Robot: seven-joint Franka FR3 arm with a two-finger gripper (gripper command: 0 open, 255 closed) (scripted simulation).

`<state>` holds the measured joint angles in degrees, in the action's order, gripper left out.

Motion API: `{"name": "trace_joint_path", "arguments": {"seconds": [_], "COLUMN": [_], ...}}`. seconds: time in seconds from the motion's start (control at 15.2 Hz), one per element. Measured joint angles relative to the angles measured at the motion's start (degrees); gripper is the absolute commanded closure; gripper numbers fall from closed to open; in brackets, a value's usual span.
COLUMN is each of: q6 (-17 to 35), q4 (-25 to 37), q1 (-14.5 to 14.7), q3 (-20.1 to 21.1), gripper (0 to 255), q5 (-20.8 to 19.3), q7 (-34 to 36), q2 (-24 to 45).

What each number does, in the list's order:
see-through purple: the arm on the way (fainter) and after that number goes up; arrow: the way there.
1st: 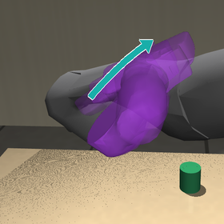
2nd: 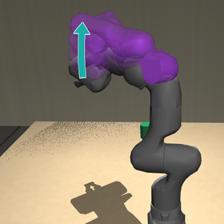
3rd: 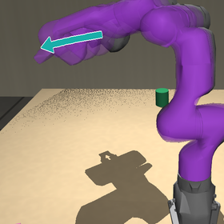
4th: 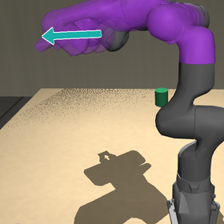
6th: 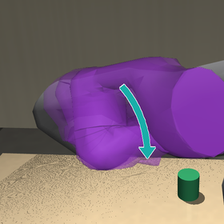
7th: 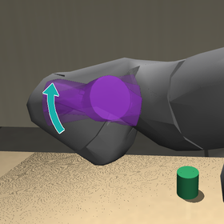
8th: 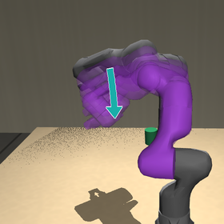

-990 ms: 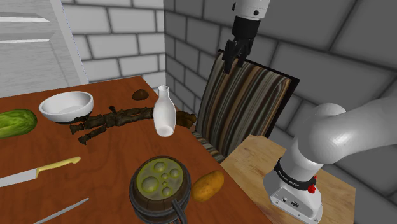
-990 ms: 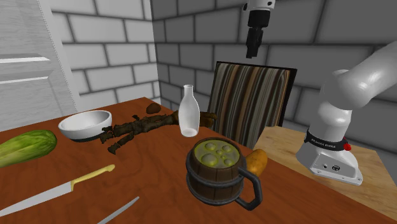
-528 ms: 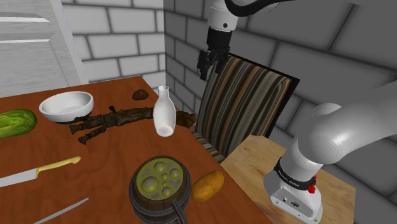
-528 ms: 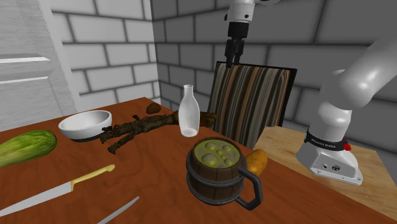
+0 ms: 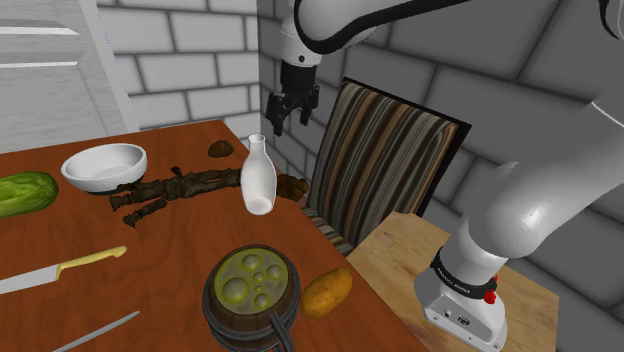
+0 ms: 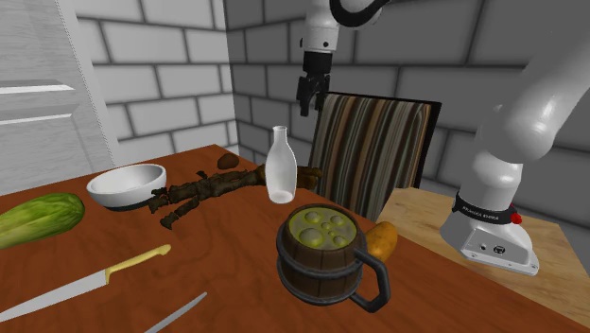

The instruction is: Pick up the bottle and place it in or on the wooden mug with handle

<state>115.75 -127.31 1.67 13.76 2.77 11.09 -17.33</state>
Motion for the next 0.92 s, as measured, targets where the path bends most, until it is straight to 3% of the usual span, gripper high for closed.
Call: {"name": "trace_joint_path", "arguments": {"seconds": [0.4,0.92], "q6": [5.7,10.8], "q4": [7.2,6.6], "q1": [0.1,0.2], "q3": [2.8,3.2], "gripper": [0,0], "q5": [-3.9,-5.7], "q7": [5.2,6.8], "q2": [12.5,17.1]}}
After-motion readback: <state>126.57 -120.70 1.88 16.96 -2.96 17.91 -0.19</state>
